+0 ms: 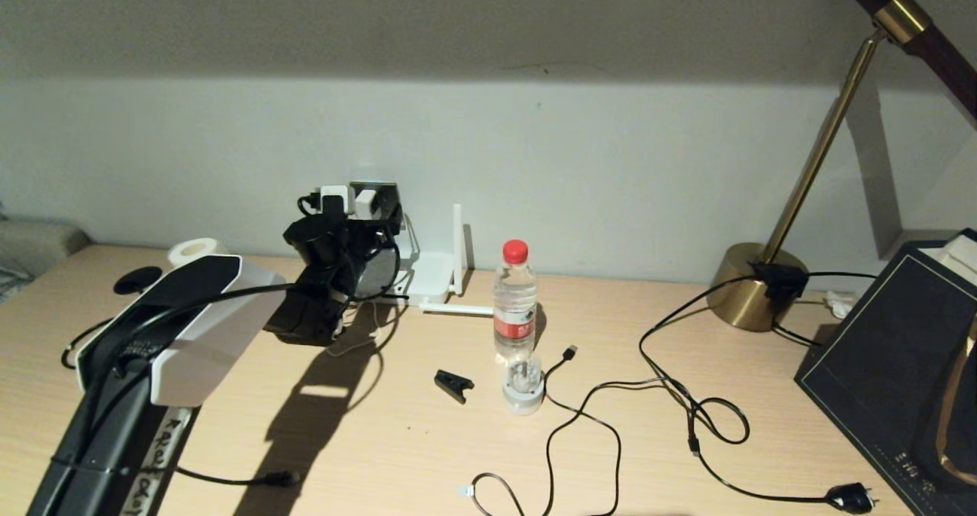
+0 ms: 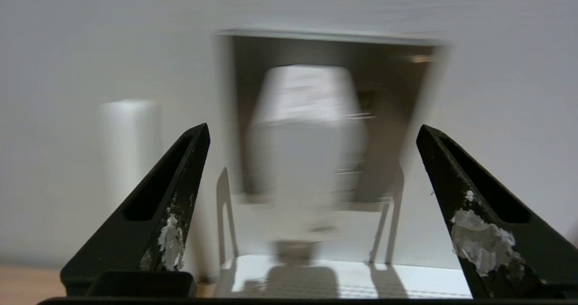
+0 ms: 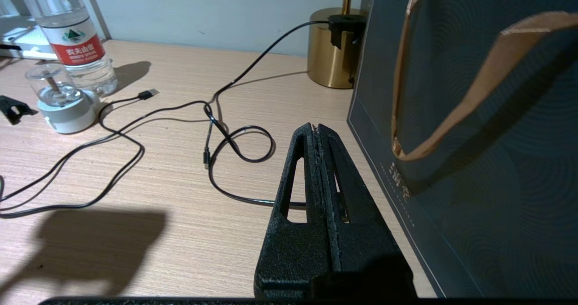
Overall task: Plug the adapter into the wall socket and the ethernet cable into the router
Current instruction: Plug plug into socket, then pick up cable
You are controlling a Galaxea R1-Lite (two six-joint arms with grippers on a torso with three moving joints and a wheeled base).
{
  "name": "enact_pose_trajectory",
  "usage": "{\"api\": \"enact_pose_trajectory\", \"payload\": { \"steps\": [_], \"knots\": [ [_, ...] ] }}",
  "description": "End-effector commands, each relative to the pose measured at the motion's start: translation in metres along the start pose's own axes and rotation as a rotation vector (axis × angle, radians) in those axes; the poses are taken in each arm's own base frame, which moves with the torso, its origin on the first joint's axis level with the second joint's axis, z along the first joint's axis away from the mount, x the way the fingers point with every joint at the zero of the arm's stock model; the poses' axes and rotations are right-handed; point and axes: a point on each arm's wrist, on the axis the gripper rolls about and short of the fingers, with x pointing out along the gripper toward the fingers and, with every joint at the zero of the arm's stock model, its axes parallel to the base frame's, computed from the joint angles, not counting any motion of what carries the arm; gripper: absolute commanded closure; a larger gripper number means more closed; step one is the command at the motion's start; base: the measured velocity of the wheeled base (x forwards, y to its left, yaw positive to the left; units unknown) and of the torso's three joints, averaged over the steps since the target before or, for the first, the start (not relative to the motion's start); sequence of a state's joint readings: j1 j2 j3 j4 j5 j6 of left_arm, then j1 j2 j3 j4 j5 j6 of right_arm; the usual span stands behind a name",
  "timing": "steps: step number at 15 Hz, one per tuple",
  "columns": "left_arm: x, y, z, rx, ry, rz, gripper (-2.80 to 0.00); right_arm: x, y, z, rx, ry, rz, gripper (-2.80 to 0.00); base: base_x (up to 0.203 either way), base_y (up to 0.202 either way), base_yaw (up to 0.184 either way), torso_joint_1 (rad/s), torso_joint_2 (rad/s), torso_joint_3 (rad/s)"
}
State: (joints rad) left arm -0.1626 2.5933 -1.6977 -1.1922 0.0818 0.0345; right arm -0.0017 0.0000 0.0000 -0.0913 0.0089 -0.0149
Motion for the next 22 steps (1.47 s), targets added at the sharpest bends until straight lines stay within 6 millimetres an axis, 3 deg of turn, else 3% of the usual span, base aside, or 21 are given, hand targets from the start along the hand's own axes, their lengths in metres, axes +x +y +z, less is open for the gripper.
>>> {"api": "enact_pose_trajectory", "payload": {
  "steps": [1,7,14,16,18,20,22],
  "knots": [
    [-0.007,-0.001,0.005,0.000,0.001,0.000,-2.80,0.002,0.000,-0.010,0.000,0.036,0.001,0.00,0.000,0.000,0.000,0.000,0.00,0.000],
    [-0.026,-0.001,0.011,-0.002,0.005,-0.006,-2.80,0.002,0.000,-0.010,0.000,0.036,0.001,0.00,0.000,0.000,0.000,0.000,0.00,0.000],
    [-0.033,0.001,0.039,-0.005,-0.021,-0.006,-2.80,0.002,0.000,-0.010,0.000,0.036,0.001,0.00,0.000,0.000,0.000,0.000,0.00,0.000],
    [-0.039,0.002,0.061,-0.004,-0.046,-0.007,-2.80,0.002,0.000,-0.010,0.000,0.036,0.001,0.00,0.000,0.000,0.000,0.000,0.00,0.000],
    [-0.053,0.004,0.095,0.006,-0.074,-0.025,-2.80,0.002,0.000,-0.010,0.000,0.036,0.001,0.00,0.000,0.000,0.000,0.000,0.00,0.000],
    [-0.079,0.007,0.137,0.031,-0.097,-0.070,-2.80,0.002,0.000,-0.010,0.000,0.036,0.001,0.00,0.000,0.000,0.000,0.000,0.00,0.000],
    [-0.119,0.011,0.177,0.089,-0.081,-0.138,-2.80,0.002,0.000,-0.010,0.000,0.036,0.001,0.00,0.000,0.000,0.000,0.000,0.00,0.000]
  ]
}}
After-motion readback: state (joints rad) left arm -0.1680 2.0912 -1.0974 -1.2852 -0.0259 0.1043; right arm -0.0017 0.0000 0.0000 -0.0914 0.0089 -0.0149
